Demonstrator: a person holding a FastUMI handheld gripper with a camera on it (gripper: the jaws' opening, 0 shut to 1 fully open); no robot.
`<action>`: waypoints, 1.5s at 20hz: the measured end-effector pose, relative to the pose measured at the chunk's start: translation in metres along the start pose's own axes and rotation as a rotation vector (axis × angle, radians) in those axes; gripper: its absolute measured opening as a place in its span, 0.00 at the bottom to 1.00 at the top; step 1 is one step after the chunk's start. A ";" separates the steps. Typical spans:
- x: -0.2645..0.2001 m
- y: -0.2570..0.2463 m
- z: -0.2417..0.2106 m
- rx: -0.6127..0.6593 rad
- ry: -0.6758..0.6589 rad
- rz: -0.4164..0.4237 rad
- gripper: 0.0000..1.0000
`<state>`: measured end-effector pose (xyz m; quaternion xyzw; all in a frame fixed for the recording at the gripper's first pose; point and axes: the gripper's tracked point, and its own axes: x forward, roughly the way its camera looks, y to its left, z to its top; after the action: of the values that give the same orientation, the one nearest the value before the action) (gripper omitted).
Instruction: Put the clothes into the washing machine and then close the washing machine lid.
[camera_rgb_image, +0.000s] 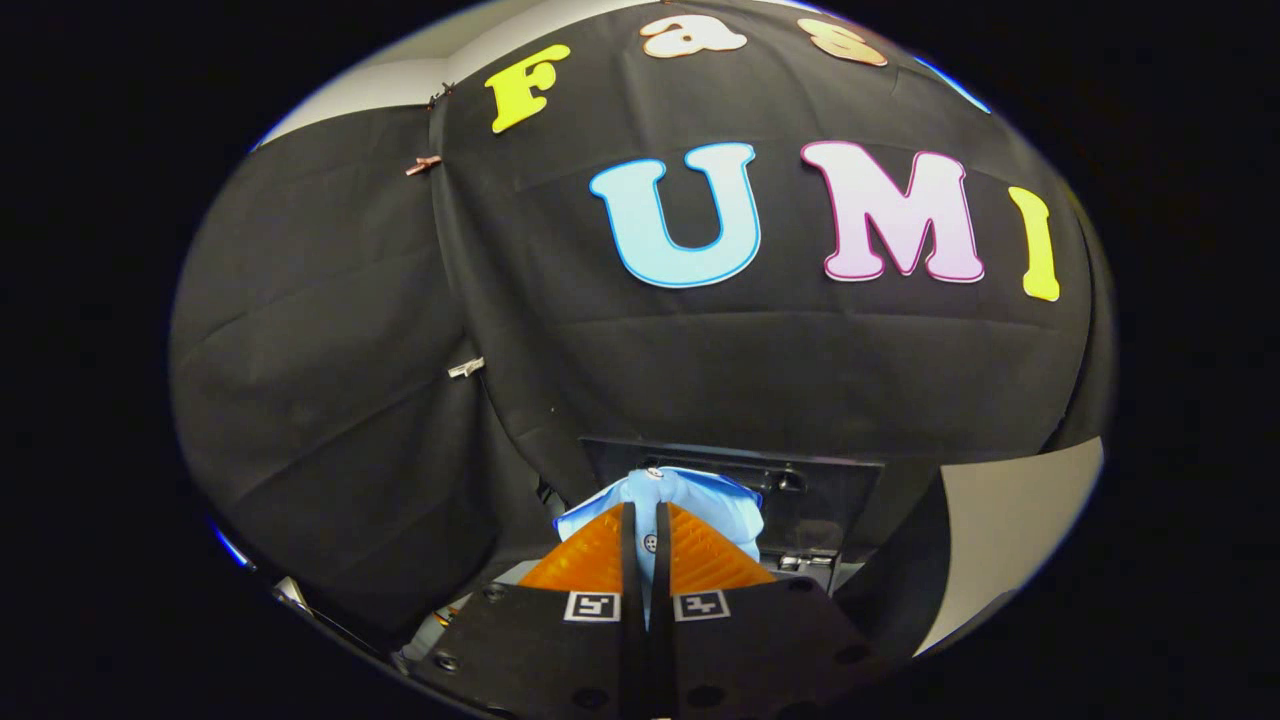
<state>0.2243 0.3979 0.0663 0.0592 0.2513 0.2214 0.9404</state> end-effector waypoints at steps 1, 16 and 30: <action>0.007 0.000 -0.009 0.006 0.016 -0.004 0.05; 0.112 -0.034 -0.159 -0.025 0.167 -0.127 0.05; 0.174 -0.091 -0.302 -0.037 0.370 -0.249 0.05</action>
<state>0.2441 0.3941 -0.2932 -0.0309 0.4209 0.1153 0.8992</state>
